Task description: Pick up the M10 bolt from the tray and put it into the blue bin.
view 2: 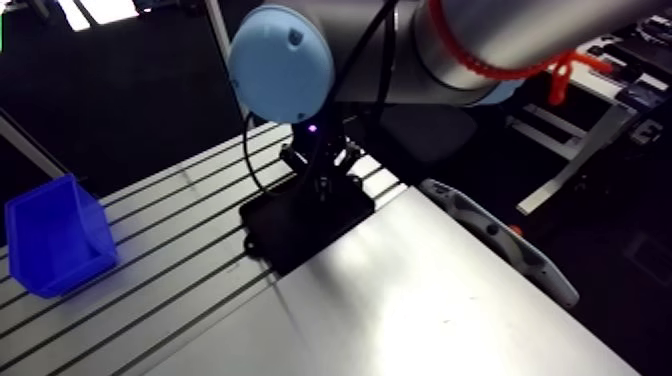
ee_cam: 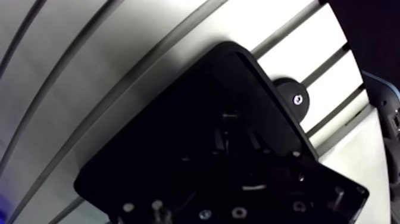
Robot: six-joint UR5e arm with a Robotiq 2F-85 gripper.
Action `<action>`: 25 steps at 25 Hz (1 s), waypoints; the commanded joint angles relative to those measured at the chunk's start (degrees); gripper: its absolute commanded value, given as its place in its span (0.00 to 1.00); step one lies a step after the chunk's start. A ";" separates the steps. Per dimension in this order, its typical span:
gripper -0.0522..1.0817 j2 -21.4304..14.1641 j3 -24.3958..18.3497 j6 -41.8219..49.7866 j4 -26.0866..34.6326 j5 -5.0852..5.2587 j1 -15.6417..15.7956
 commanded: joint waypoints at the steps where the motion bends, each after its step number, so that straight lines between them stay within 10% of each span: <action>1: 0.67 0.32 0.00 -0.01 -0.16 -0.01 0.00; 16: 0.69 0.85 0.00 0.08 -0.16 0.08 0.00; 25: 0.90 0.67 -0.09 0.08 -0.16 0.08 0.00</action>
